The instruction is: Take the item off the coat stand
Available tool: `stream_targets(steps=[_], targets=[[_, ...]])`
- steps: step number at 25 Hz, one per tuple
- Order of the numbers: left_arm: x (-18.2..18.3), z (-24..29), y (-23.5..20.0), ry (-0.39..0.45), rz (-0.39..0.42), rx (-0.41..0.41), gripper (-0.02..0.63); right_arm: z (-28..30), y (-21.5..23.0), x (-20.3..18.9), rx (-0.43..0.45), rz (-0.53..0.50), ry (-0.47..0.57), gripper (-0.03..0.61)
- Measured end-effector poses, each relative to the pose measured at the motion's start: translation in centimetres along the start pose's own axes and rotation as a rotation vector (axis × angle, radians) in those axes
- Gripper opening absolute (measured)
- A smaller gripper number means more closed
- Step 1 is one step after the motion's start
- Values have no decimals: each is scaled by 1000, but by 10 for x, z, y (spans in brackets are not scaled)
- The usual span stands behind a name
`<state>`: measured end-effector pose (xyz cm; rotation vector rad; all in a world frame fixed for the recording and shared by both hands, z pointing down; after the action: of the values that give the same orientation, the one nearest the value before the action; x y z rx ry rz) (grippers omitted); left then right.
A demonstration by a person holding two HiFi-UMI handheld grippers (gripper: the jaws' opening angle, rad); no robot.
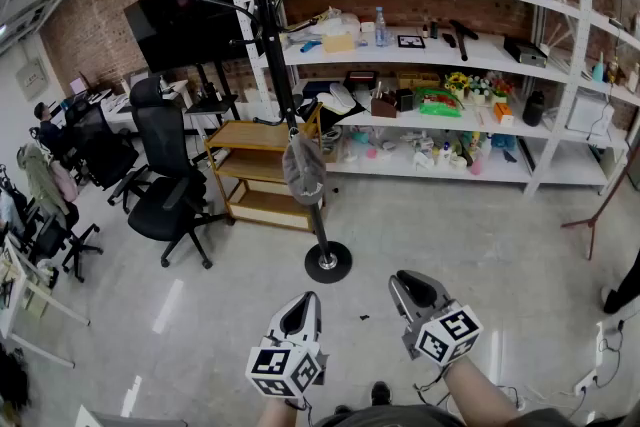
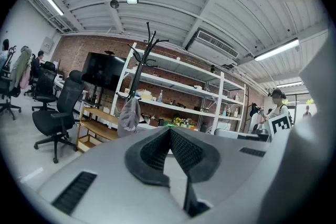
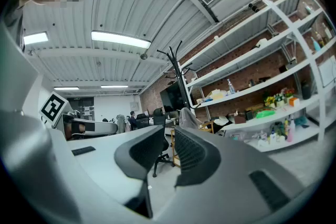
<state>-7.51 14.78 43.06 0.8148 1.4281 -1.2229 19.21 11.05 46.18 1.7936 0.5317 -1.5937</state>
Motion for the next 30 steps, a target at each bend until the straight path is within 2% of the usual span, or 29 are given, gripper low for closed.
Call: stream_targets(steps=[8, 11, 14, 20, 23, 30], targets=[[4, 35, 29, 64, 13, 23, 8, -8, 48, 1, 20, -6, -14, 71], [0, 39, 32, 53, 5, 39, 8, -4, 57, -4, 30, 9, -27, 71], [2, 40, 31, 48, 21, 62, 8, 3, 60, -4, 56, 15, -41, 72], [-1, 53, 10, 51, -10, 119, 8, 17, 66, -5, 74, -6, -67, 72], [4, 71, 6, 64, -13, 112, 8, 21, 76, -1, 56, -29, -81, 72], [12, 99, -10, 70, 5, 74, 8, 47, 91, -3, 20, -12, -71, 72]])
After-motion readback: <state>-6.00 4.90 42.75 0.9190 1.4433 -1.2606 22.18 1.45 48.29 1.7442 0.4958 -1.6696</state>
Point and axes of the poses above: the fingertips, and each gripper's own axes: z forward along the fingers, y to its right, x out of its top, the point moved 10 cm from there along -z, backward along the fingers, and after that the axes turned 7 degrees about x, right-handed, at the moved point
